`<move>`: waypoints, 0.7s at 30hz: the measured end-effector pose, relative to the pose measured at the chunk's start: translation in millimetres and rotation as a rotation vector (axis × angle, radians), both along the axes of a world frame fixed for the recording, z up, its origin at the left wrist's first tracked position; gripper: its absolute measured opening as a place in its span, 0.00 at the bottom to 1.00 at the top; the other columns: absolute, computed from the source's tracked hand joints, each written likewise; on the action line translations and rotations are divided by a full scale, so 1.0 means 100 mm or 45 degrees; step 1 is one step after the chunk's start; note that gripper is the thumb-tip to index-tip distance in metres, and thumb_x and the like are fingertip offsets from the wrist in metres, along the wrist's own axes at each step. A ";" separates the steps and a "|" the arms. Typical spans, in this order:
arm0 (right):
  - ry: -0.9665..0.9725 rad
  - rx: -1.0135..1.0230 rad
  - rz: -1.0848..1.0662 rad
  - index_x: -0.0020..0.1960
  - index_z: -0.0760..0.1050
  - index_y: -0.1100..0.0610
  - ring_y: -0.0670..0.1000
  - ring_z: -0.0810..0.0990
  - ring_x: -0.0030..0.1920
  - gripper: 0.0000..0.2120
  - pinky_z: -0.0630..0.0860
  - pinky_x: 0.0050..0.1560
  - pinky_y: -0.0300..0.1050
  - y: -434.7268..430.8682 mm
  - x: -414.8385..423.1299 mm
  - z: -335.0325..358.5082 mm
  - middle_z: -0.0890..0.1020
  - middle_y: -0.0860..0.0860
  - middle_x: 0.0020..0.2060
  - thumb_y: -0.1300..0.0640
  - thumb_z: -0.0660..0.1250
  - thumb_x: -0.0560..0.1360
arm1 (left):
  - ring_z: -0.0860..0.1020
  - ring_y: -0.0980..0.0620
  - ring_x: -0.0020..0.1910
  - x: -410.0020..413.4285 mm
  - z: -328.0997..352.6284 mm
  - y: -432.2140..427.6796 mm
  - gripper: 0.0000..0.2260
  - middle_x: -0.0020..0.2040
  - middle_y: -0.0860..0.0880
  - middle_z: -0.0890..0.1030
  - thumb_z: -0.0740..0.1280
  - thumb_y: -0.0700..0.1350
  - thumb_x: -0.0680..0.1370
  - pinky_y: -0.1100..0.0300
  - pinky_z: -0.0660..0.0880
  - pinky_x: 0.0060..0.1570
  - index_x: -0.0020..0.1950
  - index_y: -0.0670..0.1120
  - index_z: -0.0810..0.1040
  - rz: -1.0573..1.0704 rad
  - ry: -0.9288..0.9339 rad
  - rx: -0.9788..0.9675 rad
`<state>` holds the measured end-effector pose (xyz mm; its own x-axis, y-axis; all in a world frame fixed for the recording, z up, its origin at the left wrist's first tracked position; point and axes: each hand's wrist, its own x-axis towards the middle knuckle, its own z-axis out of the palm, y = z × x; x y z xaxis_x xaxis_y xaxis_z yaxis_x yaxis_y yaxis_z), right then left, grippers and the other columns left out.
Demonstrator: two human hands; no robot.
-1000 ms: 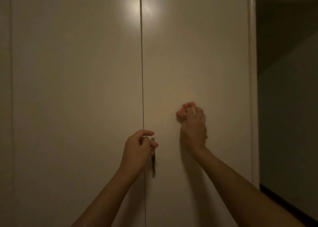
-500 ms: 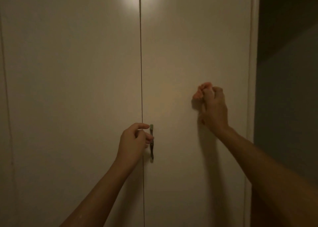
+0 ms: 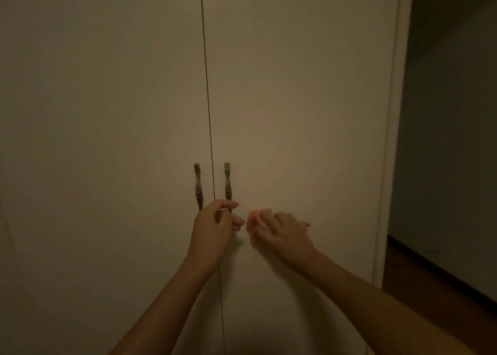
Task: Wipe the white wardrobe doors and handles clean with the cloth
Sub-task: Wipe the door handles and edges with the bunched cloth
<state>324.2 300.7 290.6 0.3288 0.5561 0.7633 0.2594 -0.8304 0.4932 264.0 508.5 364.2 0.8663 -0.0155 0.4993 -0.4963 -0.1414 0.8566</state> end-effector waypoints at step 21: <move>0.175 1.242 -0.071 0.60 0.73 0.45 0.57 0.76 0.59 0.12 0.76 0.59 0.59 -1.67 -0.47 0.82 0.75 0.52 0.59 0.46 0.55 0.81 | 0.80 0.50 0.36 0.07 -0.35 -0.76 0.16 0.35 0.47 0.84 0.55 0.33 0.78 0.50 0.79 0.42 0.47 0.51 0.79 -0.178 0.071 0.025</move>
